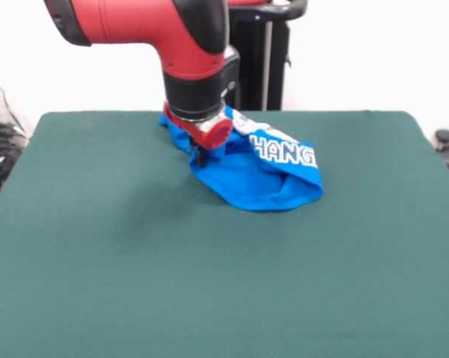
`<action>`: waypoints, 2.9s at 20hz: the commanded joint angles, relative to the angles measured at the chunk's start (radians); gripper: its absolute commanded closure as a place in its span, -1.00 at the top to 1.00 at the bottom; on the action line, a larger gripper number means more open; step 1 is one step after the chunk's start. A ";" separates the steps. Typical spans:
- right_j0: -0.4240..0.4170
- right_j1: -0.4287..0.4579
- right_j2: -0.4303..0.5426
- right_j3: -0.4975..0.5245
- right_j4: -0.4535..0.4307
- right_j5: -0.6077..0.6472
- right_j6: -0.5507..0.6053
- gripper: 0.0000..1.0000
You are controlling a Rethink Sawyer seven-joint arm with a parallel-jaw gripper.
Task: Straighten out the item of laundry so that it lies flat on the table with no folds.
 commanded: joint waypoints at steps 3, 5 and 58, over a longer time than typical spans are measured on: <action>-0.036 0.001 0.151 -0.139 0.060 -0.009 -0.176 -1.00; -0.068 0.011 0.187 -0.143 0.088 -0.005 -0.198 -1.00; -0.539 0.436 0.807 -0.102 0.193 0.109 -0.812 -1.00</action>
